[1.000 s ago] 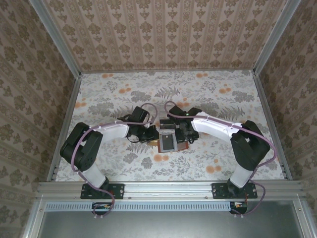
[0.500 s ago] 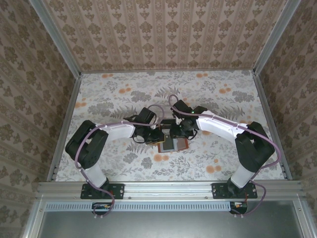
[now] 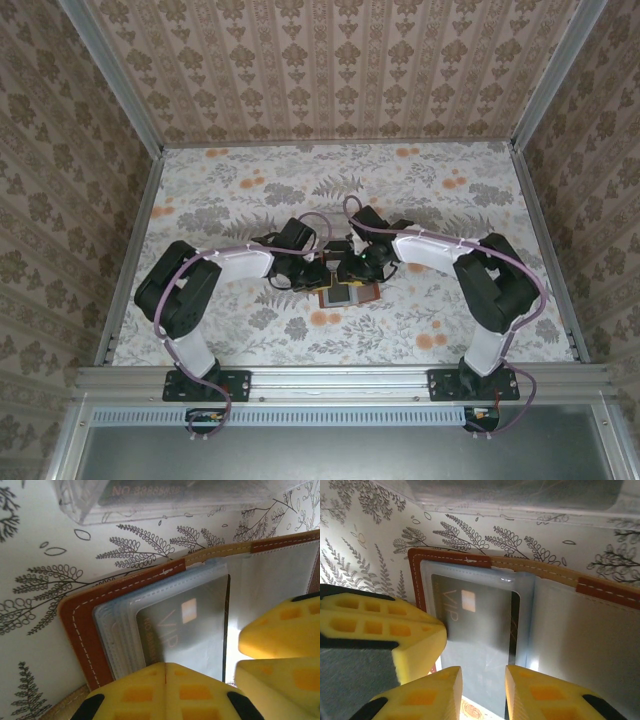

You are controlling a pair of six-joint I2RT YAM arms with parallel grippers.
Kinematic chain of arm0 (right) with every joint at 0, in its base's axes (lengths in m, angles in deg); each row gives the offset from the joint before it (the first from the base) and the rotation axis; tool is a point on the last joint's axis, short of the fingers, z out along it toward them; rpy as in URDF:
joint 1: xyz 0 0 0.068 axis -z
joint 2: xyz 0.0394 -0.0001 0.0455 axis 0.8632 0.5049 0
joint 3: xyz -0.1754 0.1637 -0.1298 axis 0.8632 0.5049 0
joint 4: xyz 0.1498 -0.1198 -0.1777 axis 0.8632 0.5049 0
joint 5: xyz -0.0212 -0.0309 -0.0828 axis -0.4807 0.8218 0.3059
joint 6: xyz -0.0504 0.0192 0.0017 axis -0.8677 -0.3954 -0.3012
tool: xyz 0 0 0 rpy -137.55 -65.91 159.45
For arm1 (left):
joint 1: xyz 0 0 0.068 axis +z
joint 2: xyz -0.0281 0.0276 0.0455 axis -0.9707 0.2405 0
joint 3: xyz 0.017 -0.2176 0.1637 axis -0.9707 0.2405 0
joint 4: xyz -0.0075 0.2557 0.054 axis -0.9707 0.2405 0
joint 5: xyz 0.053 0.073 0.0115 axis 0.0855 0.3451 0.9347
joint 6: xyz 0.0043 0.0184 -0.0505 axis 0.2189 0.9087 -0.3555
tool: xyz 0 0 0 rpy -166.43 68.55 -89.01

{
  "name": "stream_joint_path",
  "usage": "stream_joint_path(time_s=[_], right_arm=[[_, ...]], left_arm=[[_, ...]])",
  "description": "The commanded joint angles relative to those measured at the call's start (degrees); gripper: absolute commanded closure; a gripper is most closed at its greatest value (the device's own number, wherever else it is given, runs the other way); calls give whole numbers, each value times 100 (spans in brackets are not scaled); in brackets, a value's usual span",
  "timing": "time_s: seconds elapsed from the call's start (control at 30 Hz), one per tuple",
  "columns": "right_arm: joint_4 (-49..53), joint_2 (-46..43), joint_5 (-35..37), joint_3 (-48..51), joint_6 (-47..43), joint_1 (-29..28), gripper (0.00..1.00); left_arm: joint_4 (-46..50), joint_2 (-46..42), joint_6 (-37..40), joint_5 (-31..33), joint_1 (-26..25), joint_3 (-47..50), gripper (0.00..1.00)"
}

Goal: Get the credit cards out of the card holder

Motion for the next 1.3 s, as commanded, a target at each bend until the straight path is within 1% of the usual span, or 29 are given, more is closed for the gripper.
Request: stream_joint_path(time_s=[0.0, 0.13, 0.3, 0.43, 0.8, 0.97, 1.1, 1.27], right_arm=[[-148, 135, -229, 1, 49, 41, 69], [-142, 279, -173, -17, 16, 51, 69], [225, 235, 405, -43, -117, 51, 69], [421, 122, 659, -74, -193, 51, 69], [421, -200, 494, -59, -180, 51, 68], [404, -362, 322, -41, -169, 58, 68], [404, -293, 340, -67, -229, 103, 67], [410, -76, 257, -189, -377, 166, 67]], left_arm=[[198, 19, 104, 102, 12, 86, 93], [234, 2, 127, 103, 50, 80, 93], [252, -68, 146, 135, 83, 129, 92], [277, -92, 154, 148, 114, 165, 92], [446, -192, 257, 192, 163, 113, 92], [581, -256, 269, 172, 138, -112, 92], [678, -310, 266, 173, 43, -333, 92], [714, -176, 217, 129, -121, -525, 92]])
